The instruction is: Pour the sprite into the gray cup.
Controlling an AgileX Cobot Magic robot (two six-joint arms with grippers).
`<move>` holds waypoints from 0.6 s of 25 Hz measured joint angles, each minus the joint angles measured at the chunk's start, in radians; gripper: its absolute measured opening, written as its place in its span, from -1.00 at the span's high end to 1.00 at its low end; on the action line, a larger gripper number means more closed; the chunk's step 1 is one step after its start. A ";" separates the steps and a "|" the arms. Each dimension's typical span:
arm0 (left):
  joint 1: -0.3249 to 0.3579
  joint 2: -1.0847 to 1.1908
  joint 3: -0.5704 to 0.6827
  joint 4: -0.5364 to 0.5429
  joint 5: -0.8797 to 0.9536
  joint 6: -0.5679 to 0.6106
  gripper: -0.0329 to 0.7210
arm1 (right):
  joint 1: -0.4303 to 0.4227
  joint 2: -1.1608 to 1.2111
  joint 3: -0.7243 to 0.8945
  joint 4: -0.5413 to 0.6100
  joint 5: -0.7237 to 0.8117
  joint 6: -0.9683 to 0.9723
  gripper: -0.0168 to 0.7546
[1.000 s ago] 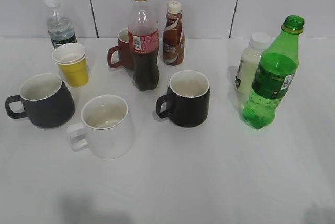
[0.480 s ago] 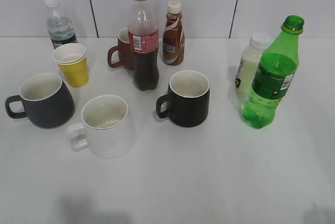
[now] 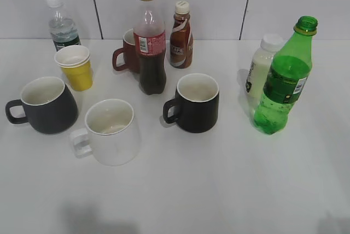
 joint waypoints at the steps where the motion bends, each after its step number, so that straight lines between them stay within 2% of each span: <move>1: 0.000 0.087 0.021 0.012 -0.113 0.000 0.28 | 0.000 0.000 0.000 0.000 0.000 0.000 -0.53; 6: 0.000 0.491 0.153 0.030 -0.723 0.000 0.28 | 0.000 0.000 0.000 0.000 -0.001 0.000 -0.53; 8: 0.000 0.701 0.188 0.029 -0.913 0.000 0.27 | 0.000 0.000 0.000 0.000 -0.001 0.000 -0.53; 15: 0.000 1.219 0.303 0.028 -1.346 0.000 0.26 | 0.000 0.000 0.000 0.000 -0.001 0.000 -0.53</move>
